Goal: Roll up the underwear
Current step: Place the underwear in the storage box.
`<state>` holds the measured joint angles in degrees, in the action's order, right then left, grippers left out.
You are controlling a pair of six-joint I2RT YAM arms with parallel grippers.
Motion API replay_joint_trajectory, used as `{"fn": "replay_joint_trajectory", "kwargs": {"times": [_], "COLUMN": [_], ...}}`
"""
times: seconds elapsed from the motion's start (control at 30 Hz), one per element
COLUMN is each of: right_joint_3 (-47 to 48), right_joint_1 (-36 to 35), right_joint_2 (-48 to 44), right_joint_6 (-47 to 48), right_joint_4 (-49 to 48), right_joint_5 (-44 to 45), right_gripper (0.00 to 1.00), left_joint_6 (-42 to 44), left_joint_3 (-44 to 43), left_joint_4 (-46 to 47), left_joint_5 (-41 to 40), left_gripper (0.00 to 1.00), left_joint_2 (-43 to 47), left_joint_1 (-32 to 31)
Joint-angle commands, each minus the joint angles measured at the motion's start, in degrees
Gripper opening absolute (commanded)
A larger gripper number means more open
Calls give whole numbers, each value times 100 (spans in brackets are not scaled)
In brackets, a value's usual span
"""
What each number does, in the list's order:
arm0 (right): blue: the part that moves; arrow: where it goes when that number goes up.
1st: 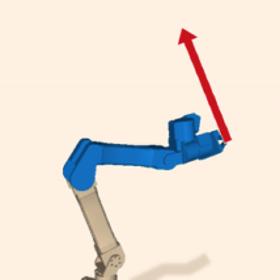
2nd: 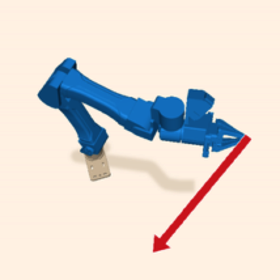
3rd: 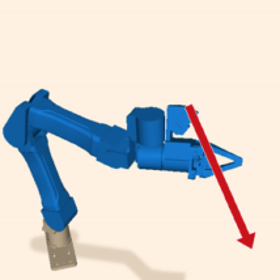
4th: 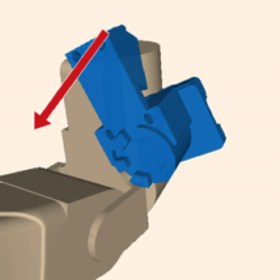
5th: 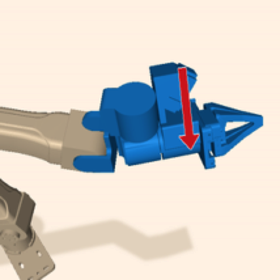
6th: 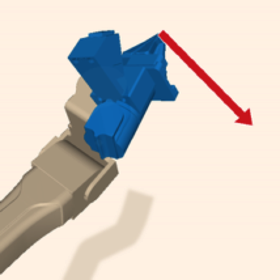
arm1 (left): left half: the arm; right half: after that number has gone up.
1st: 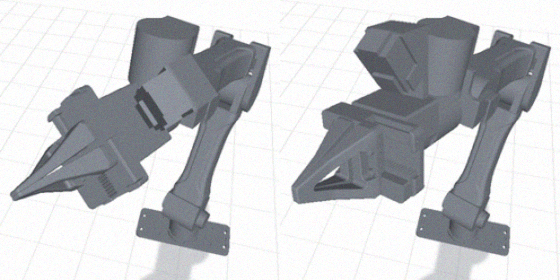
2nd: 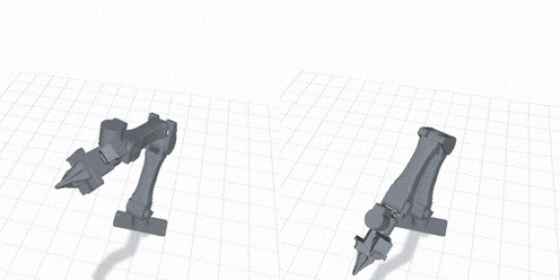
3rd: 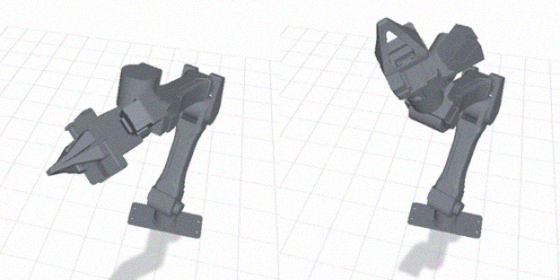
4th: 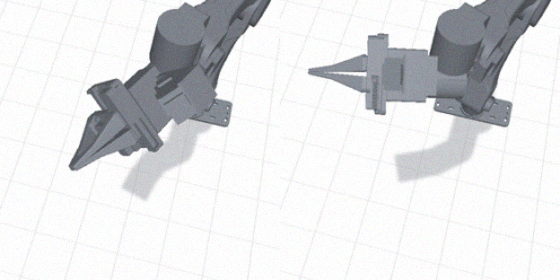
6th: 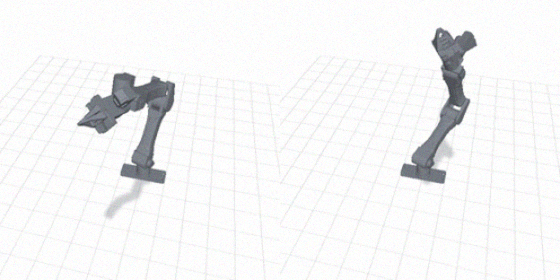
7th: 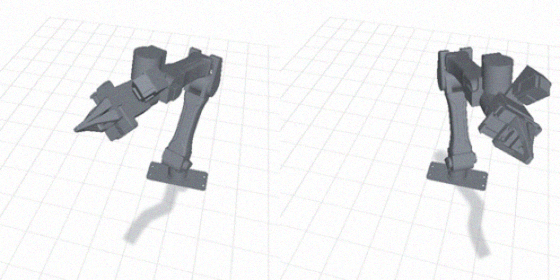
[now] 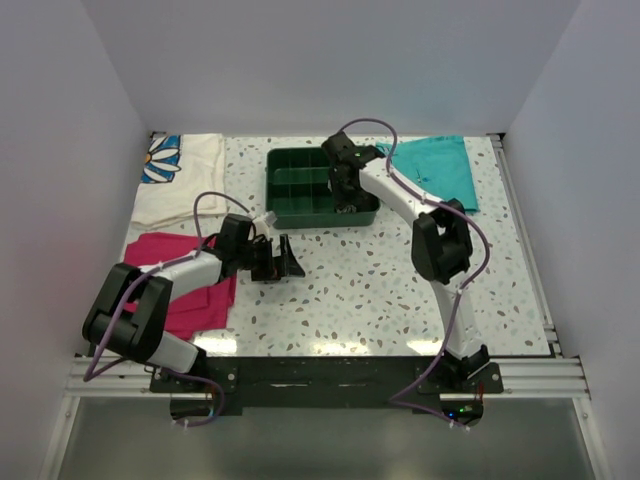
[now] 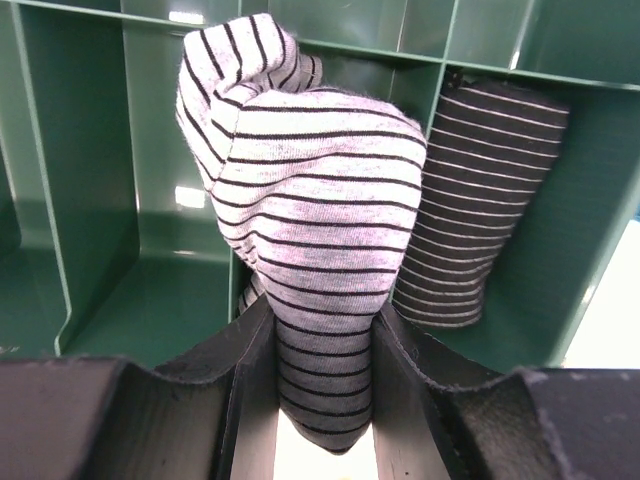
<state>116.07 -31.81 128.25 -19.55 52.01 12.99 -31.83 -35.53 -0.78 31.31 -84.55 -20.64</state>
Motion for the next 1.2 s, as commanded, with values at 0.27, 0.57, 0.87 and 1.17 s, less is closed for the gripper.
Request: {"fn": "replay_joint_trajectory", "kwargs": {"times": [0.27,0.57,0.87,1.17], "right_joint_3": [574,864,381,100], "right_joint_1": [61,79,88,87], "right_joint_2": [675,833,535,-53], "right_joint_6": [-66,197,180,250], "right_joint_4": [915,1294,803,73], "right_joint_5": [-333,-535,-482,-342], "right_gripper": [0,0,25,52], "left_joint_6": [116,125,134,151], "left_joint_3": [-139,-174,-165,-200], "left_joint_4": [201,209,218,192], "left_joint_5": [174,235,209,209], "left_gripper": [100,100,100,100], "left_joint_2": [-140,-246,-281,-307], "left_joint_1": [-45,-89,-133,-159]}}
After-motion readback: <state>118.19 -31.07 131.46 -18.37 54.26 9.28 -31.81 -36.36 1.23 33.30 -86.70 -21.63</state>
